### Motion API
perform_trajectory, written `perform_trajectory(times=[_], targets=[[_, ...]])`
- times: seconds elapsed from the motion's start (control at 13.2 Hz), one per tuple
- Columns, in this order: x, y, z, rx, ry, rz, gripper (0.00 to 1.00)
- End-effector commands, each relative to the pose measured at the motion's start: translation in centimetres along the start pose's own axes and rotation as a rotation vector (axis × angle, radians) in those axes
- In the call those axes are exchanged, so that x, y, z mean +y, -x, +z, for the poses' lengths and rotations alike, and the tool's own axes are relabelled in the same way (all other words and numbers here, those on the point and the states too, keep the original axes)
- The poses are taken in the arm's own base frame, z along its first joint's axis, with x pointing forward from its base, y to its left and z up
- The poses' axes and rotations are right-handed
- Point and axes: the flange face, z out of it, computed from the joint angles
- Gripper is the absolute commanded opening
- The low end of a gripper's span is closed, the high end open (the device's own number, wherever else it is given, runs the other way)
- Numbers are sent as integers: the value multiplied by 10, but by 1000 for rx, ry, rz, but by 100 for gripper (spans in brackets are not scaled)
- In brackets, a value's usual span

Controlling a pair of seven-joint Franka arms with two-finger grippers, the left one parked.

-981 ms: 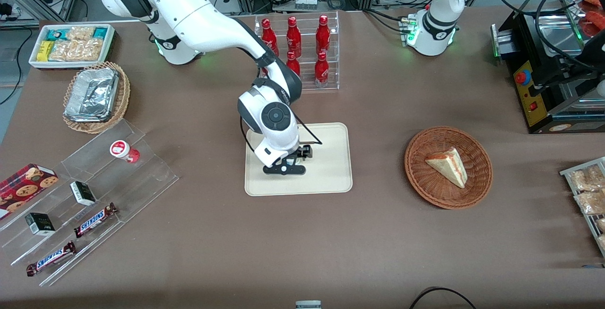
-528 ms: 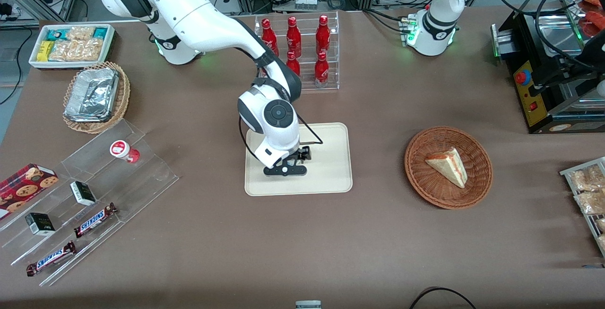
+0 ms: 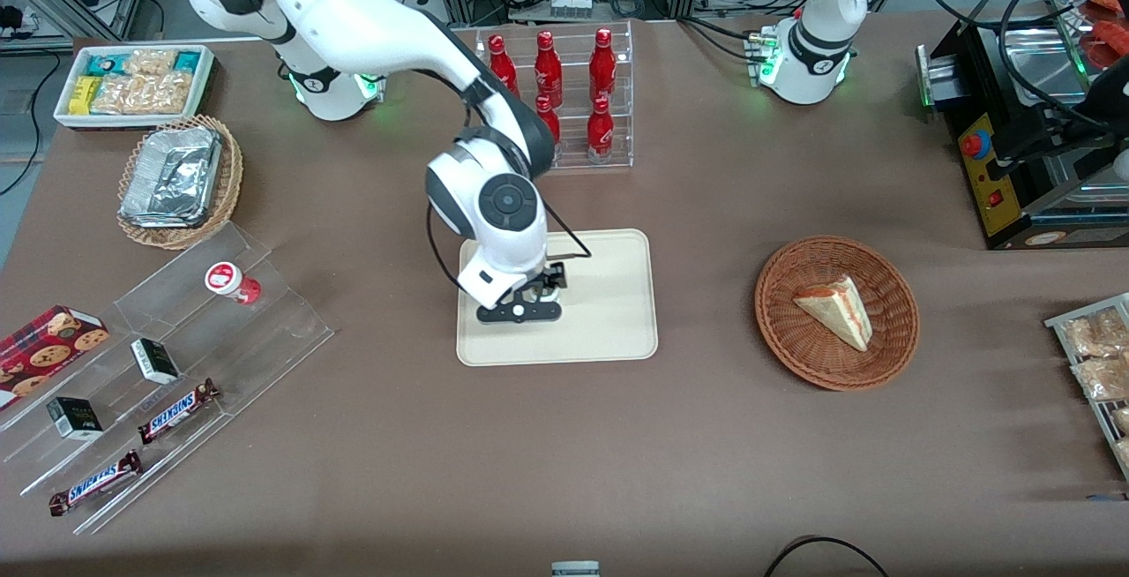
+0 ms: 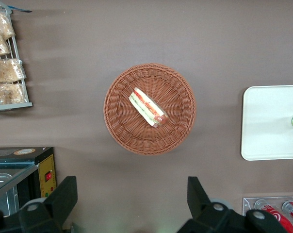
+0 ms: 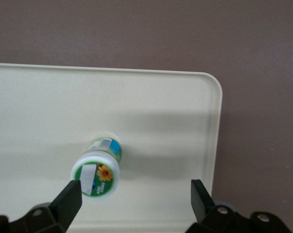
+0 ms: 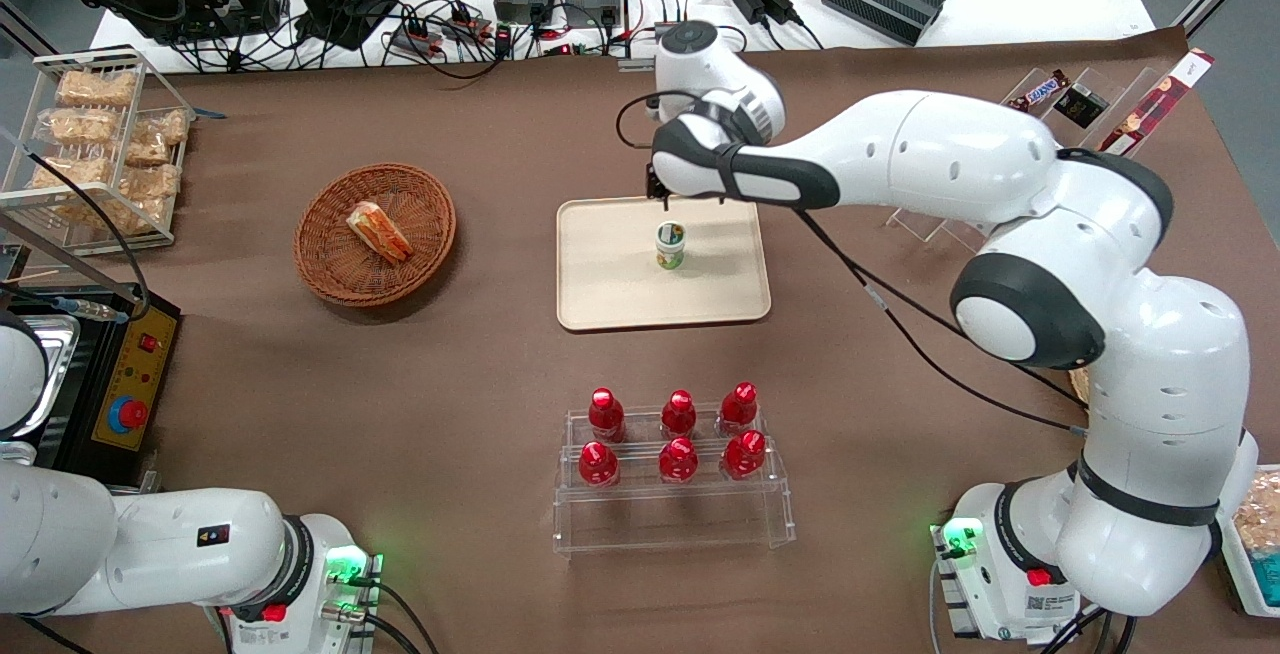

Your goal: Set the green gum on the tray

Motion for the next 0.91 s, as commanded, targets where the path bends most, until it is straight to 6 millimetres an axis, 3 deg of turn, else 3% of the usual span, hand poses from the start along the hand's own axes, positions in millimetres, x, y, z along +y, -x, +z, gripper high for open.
perform_trajectory(times=[0.0, 0.38, 0.45, 0.6, 0.83], targets=[[40, -5, -40, -49, -10, -43, 100], [104, -21, -67, -96, -40, -85, 100], [109, -19, -70, -99, -50, -90, 100], [150, -29, -78, -111, -63, -51, 100], [240, -38, -93, -95, -94, -128, 100]])
